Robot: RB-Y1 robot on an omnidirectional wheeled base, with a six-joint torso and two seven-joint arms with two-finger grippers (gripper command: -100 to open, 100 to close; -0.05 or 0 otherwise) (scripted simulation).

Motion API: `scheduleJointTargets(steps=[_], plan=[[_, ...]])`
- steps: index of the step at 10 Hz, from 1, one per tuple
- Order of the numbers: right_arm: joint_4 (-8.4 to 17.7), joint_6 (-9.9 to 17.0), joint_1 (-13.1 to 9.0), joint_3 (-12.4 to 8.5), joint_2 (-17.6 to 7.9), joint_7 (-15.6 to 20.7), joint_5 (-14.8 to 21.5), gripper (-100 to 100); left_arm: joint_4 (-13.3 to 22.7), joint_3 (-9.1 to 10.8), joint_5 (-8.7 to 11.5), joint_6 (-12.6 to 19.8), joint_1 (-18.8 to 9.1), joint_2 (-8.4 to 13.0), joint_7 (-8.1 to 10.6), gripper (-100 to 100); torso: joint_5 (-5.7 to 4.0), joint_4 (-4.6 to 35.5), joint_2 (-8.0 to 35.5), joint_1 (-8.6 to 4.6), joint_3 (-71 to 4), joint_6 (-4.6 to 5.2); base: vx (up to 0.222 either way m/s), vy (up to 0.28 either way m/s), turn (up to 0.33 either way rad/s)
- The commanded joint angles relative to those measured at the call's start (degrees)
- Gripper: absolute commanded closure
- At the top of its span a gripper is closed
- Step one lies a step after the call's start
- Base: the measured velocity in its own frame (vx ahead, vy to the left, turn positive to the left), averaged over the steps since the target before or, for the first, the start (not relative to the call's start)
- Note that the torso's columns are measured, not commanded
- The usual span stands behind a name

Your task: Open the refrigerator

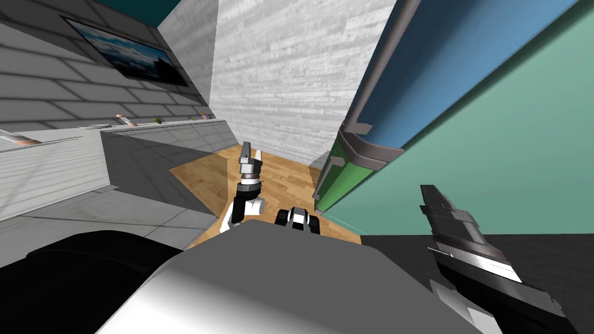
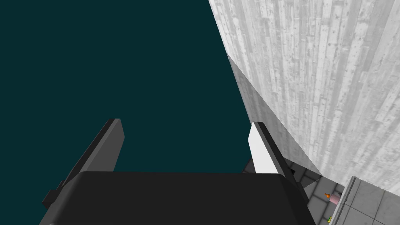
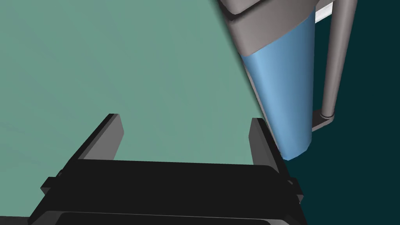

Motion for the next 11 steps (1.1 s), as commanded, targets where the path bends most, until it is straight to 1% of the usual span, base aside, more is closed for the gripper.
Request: scheduleJointTargets(steps=[1, 2, 3, 4, 5, 6, 7, 8, 9, 10, 11], plan=[[-0.13, 1.16, 2.68, -3.23, -0.77, 1.76, 0.41, -100, 0.00, 0.00, 0.00, 0.00, 0.00, 0.00, 0.00, 0, 0.01, -0.02, -0.08, 0.07, -0.04, -0.01, 0.049, 0.063, 0.030], [-0.38, 2.48, 4.96, -5.50, -1.39, 3.41, 0.87, -100, 0.00, 0.00, 0.00, 0.00, 0.00, 0.00, 0.00, 0, 0.02, -0.02, -0.07, 0.06, -0.05, 0.00, 0.045, 0.081, 0.066], [-0.38, 2.48, 4.96, -5.82, -1.39, 3.41, 0.87, -100, 0.00, 0.00, 0.00, 0.00, 0.00, 0.00, 0.00, 0, 0.03, -0.02, -0.05, 0.12, -0.03, -0.01, 0.046, 0.067, 0.028], [-0.54, 3.82, 7.25, -8.01, -2.02, 5.08, 1.34, -100, 0.00, 0.00, 0.00, 0.00, 0.00, 0.00, 0.00, 0, 0.02, -0.01, -0.03, 0.07, -0.02, 0.00, 0.048, 0.080, 0.058], [-0.54, 3.82, 7.25, -8.41, -2.02, 5.08, 1.34, -100, 0.00, 0.00, 0.00, 0.00, 0.00, 0.00, 0.00, 0, 0.02, -0.01, -0.03, 0.10, -0.02, 0.00, 0.050, 0.070, 0.038], [-0.65, 5.17, 9.53, -10.66, -2.66, 6.75, 1.81, -100, 0.00, 0.00, 0.00, 0.00, 0.00, 0.00, 0.00, 0, 0.02, -0.01, -0.03, 0.05, -0.02, 0.00, 0.059, 0.069, 0.062], [-0.65, 5.17, 9.53, -11.02, -2.66, 6.75, 1.81, -100, 0.00, 0.00, 0.00, 0.00, 0.00, 0.00, 0.00, 0, 0.01, -0.02, -0.06, 0.06, -0.04, -0.01, 0.055, 0.066, 0.038], [-0.69, 6.54, 11.81, -13.14, -3.31, 8.43, 2.28, -100, 0.00, 0.00, 0.00, 0.00, 0.00, 0.00, 0.00, 0, 0.01, -0.01, -0.05, 0.05, -0.03, 0.00, 0.070, 0.083, 0.072], [-0.69, 6.54, 11.81, -13.63, -3.31, 8.43, 2.28, -100, 0.00, 0.00, 0.00, 0.00, 0.00, 0.00, 0.00, 0, 0.03, -0.02, -0.07, 0.12, -0.04, 0.00, 0.058, 0.067, 0.030], [-0.68, 7.92, 14.08, -15.81, -3.98, 10.11, 2.75, -100, 0.00, 0.00, 0.00, 0.00, 0.00, 0.00, 0.00, 0, 0.02, -0.01, -0.03, 0.05, -0.02, 0.00, 0.054, 0.072, 0.065], [-0.68, 7.92, 14.08, -16.24, -3.98, 10.11, 2.75, -100, 0.00, 0.00, 0.00, 0.00, 0.00, 0.00, 0.00, 0, 0.01, 0.00, -0.01, 0.07, 0.00, -0.01, 0.044, 0.065, 0.033]])
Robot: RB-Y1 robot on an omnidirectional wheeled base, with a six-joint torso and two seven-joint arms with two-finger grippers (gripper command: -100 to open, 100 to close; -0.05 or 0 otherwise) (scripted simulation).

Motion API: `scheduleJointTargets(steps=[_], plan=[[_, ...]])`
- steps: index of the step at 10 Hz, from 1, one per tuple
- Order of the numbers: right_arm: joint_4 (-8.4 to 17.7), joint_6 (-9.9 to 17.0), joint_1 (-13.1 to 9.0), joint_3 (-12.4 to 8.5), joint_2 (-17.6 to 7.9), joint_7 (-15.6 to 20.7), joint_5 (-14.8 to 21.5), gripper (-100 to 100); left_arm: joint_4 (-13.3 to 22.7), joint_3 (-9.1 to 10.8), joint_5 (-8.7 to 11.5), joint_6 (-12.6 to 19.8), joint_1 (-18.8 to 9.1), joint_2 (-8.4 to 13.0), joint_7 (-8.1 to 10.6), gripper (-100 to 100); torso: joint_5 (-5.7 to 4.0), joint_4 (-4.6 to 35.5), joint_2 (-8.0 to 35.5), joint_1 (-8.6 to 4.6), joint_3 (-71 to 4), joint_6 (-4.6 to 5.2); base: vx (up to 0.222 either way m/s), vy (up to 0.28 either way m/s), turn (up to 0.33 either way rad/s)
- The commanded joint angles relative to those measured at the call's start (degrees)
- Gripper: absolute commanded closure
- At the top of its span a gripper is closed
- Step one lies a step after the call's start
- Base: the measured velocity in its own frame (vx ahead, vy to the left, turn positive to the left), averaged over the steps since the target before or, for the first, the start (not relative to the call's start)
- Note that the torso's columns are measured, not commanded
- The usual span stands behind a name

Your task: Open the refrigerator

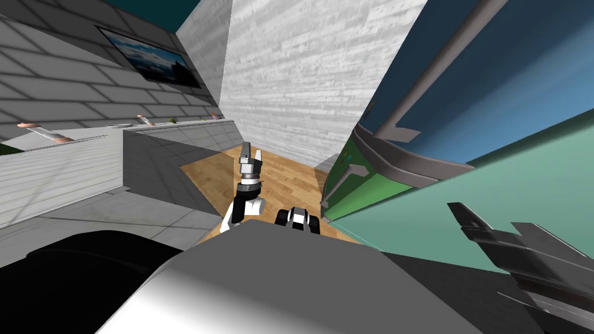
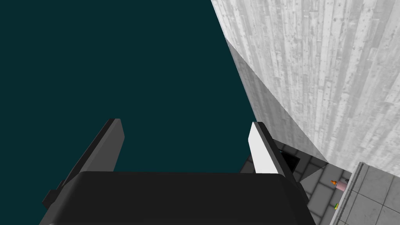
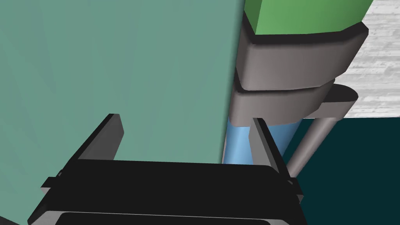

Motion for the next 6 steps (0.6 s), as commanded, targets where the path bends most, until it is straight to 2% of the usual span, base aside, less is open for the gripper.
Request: scheduleJointTargets(steps=[1, 2, 3, 4, 6], plan=[[0.12, 1.91, 3.69, -4.22, -1.03, 2.43, 0.46, -100, 0.00, 0.00, 0.00, 0.00, 0.00, 0.00, 0.00, 0, 0.00, 0.01, 0.03, -0.02, 0.02, 0.01, 0.053, 0.081, 0.074], [0.12, 1.91, 3.69, -4.63, -1.03, 2.43, 0.46, -100, 0.00, 0.00, 0.00, 0.00, 0.00, 0.00, 0.00, 0, 0.02, 0.00, -0.01, 0.05, 0.00, 0.00, 0.047, 0.064, 0.031], [0.20, 3.30, 5.93, -6.65, -1.71, 4.10, 0.93, -100, 0.00, 0.00, 0.00, 0.00, 0.00, 0.00, 0.00, 0, 0.00, -0.01, -0.01, -0.02, -0.01, 0.01, 0.055, 0.080, 0.075], [0.20, 3.30, 5.93, -7.21, -1.71, 4.10, 0.93, -100, 0.00, 0.00, 0.00, 0.00, 0.00, 0.00, 0.00, 0, 0.01, -0.01, -0.05, 0.03, -0.03, -0.01, 0.050, 0.066, 0.028], [0.41, 6.04, 9.56, -11.12, -3.13, 7.35, 1.84, -100, 0.00, 0.00, 0.00, 0.00, 0.00, 0.00, 0.00, 0, 0.00, -0.02, -0.09, 0.00, -0.05, -0.01, 0.089, 0.096, 0.078]])
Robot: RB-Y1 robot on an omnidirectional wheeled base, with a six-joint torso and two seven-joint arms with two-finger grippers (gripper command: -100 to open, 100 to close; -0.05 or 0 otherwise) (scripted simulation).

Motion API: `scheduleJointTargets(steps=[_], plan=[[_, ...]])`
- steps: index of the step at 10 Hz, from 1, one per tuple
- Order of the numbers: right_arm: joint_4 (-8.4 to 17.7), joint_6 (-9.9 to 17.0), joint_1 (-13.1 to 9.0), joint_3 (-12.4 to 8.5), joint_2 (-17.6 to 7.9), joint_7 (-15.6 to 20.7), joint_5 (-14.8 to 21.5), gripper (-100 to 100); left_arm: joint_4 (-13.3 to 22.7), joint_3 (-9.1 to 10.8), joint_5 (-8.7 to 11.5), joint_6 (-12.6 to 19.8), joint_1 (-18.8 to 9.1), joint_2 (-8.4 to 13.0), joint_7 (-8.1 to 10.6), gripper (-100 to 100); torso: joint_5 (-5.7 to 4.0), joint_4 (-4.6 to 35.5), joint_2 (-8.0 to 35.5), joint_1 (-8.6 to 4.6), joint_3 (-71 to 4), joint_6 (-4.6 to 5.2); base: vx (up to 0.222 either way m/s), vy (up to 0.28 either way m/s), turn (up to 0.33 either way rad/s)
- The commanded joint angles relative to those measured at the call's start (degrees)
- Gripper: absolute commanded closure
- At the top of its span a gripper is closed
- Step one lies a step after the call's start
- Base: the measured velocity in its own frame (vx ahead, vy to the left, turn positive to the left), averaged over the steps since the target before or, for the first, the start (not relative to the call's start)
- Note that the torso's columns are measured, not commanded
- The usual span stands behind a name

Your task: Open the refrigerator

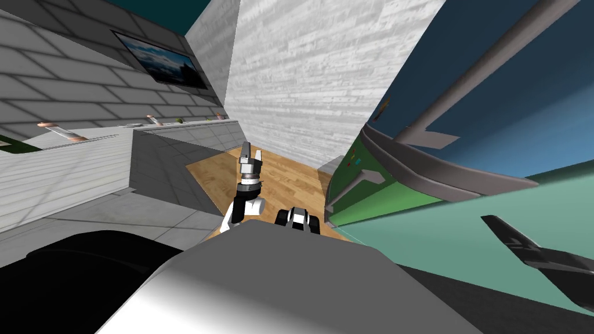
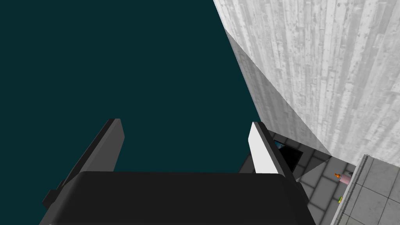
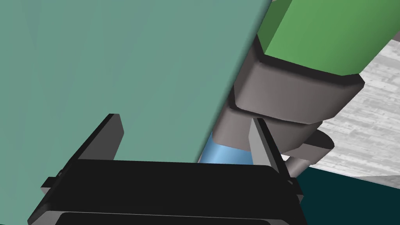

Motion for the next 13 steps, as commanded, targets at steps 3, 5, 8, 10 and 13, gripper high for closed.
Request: scheduleJointTargets(steps=[3, 5, 8, 10, 13], plan=[[-0.15, 4.69, 7.53, -7.84, -2.07, 5.70, 1.57, -100, 0.00, 0.00, 0.00, 0.00, 0.00, 0.00, 0.00, 0, 0.00, 0.04, 0.15, -0.02, 0.09, 0.00, 0.068, 0.085, 0.063], [-0.13, 5.94, 9.73, -11.05, -2.85, 7.18, 1.99, -100, 0.00, 0.00, 0.00, 0.00, 0.00, 0.00, 0.00, 0, -0.01, 0.03, 0.11, -0.05, 0.07, 0.02, 0.062, 0.070, 0.038], [-0.27, 8.28, 13.47, -15.47, -4.41, 9.97, 2.77, -100, 0.00, 0.00, 0.00, 0.00, 0.00, 0.00, 0.00, 0, -0.01, 0.01, 0.05, -0.03, 0.02, 0.01, 0.072, 0.068, 0.053], [-0.46, 9.36, 15.21, -17.48, -5.21, 11.27, 3.14, -100, 0.00, 0.00, 0.00, 0.00, 0.00, 0.00, 0.00, 0, 0.12, -0.02, -0.10, 0.11, -0.12, -0.14, 0.060, 0.085, 0.051], [-1.15, 11.31, 18.41, -21.16, -6.89, 13.64, 3.80, -100, 0.00, 0.00, 0.00, 0.00, -0.01, 0.00, 0.00, 0, 0.55, -0.06, -0.41, 0.31, -0.53, -0.40, 0.039, 0.053, 0.024]])
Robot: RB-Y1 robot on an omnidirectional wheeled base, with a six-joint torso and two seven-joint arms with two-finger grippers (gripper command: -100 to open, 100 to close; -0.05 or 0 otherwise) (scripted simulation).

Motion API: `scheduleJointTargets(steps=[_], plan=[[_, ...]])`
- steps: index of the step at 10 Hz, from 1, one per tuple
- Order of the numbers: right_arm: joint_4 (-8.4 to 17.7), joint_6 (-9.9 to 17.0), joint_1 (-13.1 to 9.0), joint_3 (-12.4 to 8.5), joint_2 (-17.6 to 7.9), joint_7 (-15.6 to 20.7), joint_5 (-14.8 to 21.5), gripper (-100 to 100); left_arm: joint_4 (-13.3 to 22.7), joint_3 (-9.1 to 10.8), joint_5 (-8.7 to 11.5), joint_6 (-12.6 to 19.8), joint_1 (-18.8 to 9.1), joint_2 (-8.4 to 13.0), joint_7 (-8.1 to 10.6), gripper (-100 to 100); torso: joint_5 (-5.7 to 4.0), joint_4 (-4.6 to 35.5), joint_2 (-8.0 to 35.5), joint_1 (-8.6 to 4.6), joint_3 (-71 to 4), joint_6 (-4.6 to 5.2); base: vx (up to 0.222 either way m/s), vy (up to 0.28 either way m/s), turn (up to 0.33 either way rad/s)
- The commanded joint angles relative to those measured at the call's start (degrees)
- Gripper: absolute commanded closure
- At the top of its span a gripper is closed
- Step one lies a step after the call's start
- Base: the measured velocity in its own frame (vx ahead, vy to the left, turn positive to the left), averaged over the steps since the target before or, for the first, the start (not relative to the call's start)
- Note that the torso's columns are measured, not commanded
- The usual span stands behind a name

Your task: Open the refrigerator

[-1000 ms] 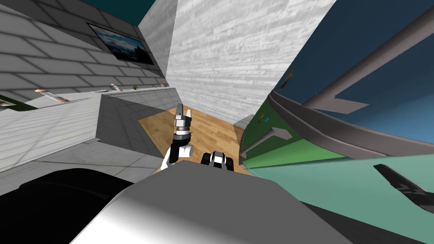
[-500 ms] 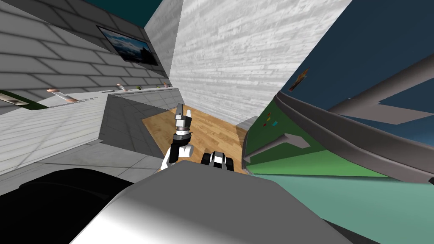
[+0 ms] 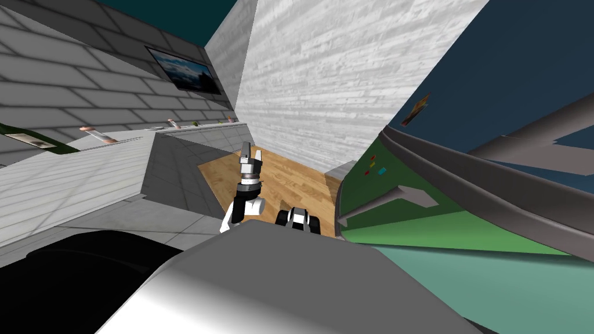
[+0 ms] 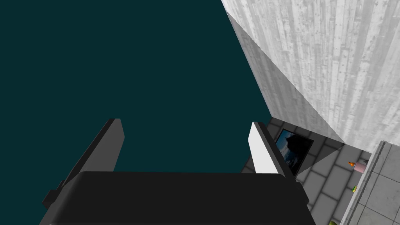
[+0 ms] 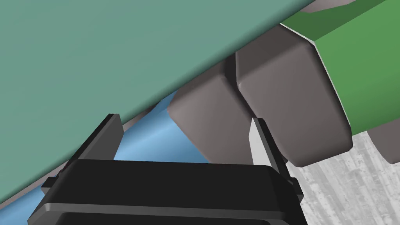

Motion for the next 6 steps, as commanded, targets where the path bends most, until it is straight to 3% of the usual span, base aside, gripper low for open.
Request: scheduleJointTargets(steps=[1, 2, 4, 6], plan=[[-1.28, 2.39, 3.10, -4.27, -2.13, 2.16, 0.48, -100, 0.00, 0.00, 0.00, 0.00, 0.00, 0.00, 0.00, 0, 0.12, -0.02, -0.15, 0.06, -0.16, -0.11, 0.042, 0.065, 0.043], [-1.28, 2.39, 3.10, -4.40, -2.13, 2.16, 0.48, -100, 0.00, 0.00, 0.00, 0.00, 0.00, 0.00, 0.00, 0, 0.27, -0.09, -0.38, 0.24, -0.36, -0.28, 0.039, 0.046, 0.024], [-2.66, 3.82, 5.51, -7.15, -3.82, 3.93, 0.97, -100, 0.00, 0.00, 0.00, 0.00, 0.00, 0.00, 0.00, 0, 0.21, -0.20, -0.65, 0.11, -0.56, -0.38, 0.051, 0.059, 0.029], [-2.66, 3.82, 5.51, -7.15, -3.82, 3.93, 0.97, -100, 0.00, 0.00, 0.00, 0.00, 0.00, 0.00, 0.00, 0, 0.23, -0.25, -0.79, -0.01, -0.71, -0.48, 0.018, 0.036, 0.006]])
